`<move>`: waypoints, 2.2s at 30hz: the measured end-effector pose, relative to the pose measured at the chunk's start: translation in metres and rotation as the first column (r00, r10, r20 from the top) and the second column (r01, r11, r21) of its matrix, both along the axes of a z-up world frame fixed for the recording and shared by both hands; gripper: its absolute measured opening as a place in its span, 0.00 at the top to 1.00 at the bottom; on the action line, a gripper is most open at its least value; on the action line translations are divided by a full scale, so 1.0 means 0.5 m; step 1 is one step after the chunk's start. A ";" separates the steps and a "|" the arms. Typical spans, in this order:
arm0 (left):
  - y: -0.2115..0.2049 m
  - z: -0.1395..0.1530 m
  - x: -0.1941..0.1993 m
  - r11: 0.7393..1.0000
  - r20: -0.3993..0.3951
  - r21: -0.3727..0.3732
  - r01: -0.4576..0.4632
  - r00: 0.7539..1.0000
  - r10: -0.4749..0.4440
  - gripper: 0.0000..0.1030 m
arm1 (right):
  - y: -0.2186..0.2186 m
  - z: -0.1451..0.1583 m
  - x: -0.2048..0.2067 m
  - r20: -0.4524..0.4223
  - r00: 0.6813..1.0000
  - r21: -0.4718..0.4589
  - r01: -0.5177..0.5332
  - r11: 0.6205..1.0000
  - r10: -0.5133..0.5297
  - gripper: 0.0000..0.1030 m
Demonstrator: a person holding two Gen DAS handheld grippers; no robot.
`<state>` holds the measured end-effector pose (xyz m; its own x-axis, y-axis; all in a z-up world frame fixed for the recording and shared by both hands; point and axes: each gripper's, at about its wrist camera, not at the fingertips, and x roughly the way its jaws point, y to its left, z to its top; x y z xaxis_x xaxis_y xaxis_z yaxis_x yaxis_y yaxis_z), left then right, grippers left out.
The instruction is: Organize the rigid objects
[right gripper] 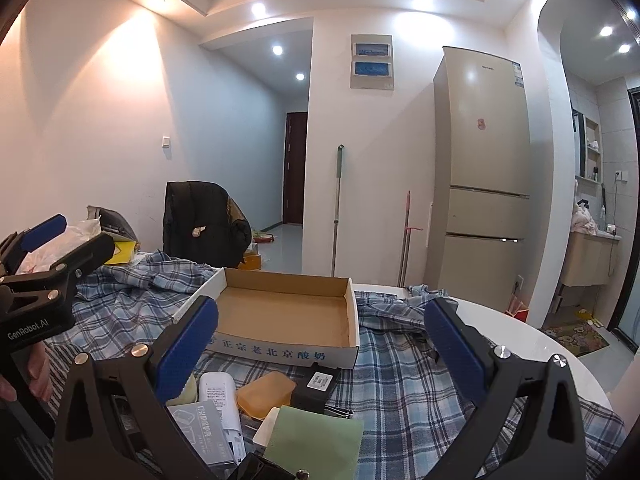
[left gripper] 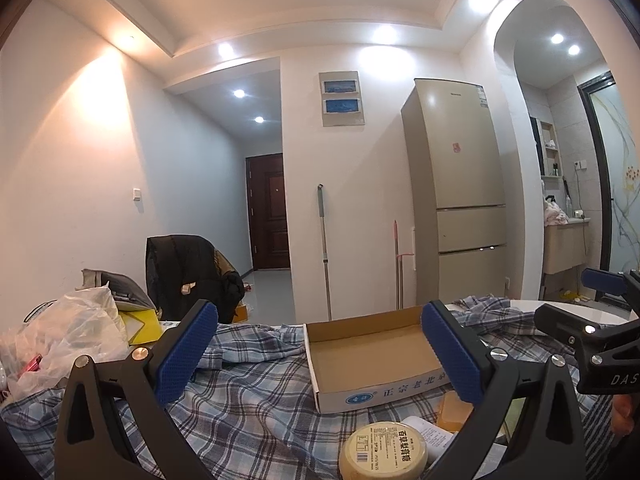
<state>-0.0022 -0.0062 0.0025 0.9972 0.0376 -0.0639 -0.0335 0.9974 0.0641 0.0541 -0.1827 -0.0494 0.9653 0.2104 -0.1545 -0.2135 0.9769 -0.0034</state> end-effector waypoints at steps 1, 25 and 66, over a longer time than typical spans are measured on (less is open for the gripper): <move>-0.001 0.000 0.000 1.000 0.000 0.004 -0.001 1.000 0.001 0.00 | -0.002 0.000 0.001 -0.002 1.000 0.004 0.000 1.000 0.000 0.00; 0.004 -0.007 -0.003 1.000 0.005 0.017 0.020 1.000 -0.020 0.00 | 0.008 0.001 -0.005 0.000 1.000 -0.013 -0.028 1.000 0.028 0.00; -0.003 -0.004 -0.002 0.999 0.000 0.026 0.020 1.000 -0.020 0.00 | 0.012 0.003 -0.011 0.014 0.999 -0.037 -0.030 0.999 0.030 0.00</move>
<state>-0.0033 -0.0078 0.0007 0.9978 0.0190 -0.0630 -0.0132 0.9958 0.0904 0.0484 -0.1765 -0.0481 0.9608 0.2339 -0.1491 -0.2425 0.9692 -0.0424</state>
